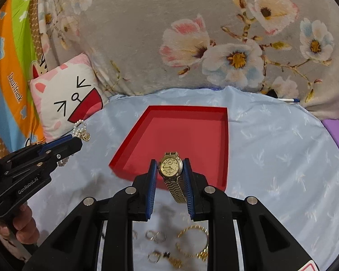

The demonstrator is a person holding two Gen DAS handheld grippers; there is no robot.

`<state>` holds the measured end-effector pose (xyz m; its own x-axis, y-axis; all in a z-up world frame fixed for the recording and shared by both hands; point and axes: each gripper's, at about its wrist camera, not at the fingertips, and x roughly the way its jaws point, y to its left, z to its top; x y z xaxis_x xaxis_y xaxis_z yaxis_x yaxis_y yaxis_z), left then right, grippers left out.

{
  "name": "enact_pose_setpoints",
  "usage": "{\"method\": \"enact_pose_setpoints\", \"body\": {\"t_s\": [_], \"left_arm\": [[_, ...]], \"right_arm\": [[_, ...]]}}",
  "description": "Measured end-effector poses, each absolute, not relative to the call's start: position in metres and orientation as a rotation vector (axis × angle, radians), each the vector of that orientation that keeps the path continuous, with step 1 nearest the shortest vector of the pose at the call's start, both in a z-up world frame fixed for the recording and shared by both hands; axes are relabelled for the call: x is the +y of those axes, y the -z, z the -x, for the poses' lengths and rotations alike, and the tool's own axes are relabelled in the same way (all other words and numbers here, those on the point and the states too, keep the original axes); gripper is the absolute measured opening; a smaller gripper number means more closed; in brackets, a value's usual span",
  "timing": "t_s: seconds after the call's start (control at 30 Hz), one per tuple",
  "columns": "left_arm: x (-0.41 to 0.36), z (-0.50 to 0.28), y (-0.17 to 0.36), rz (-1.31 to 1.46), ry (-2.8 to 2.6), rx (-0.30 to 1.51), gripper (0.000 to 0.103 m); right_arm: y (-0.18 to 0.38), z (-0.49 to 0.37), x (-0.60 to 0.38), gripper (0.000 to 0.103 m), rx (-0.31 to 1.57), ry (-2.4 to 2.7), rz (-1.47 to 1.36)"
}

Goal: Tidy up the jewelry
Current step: 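Carry the pearl necklace and gold watch over the red box with both tools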

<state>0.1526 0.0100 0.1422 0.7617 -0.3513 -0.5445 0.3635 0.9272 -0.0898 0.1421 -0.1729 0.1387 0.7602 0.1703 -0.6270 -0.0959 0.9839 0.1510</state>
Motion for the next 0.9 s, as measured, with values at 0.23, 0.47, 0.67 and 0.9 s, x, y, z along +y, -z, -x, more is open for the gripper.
{"method": "enact_pose_setpoints", "body": {"t_s": [0.23, 0.47, 0.67, 0.9], "left_arm": [[-0.029, -0.256, -0.124, -0.038, 0.4, 0.658, 0.016], [-0.04, -0.327, -0.088, -0.011, 0.364, 0.746, 0.016], [-0.038, -0.361, -0.065, -0.012, 0.321, 0.792, 0.016], [-0.043, -0.37, -0.056, -0.048, 0.312, 0.783, 0.04]], "right_arm": [[-0.121, -0.24, -0.193, 0.021, 0.747, -0.144, -0.12], [-0.09, -0.311, -0.203, 0.021, 0.83, -0.125, -0.119], [-0.067, -0.346, -0.207, 0.021, 0.887, -0.093, -0.098], [-0.064, -0.351, -0.208, 0.031, 0.841, -0.045, -0.042]]}}
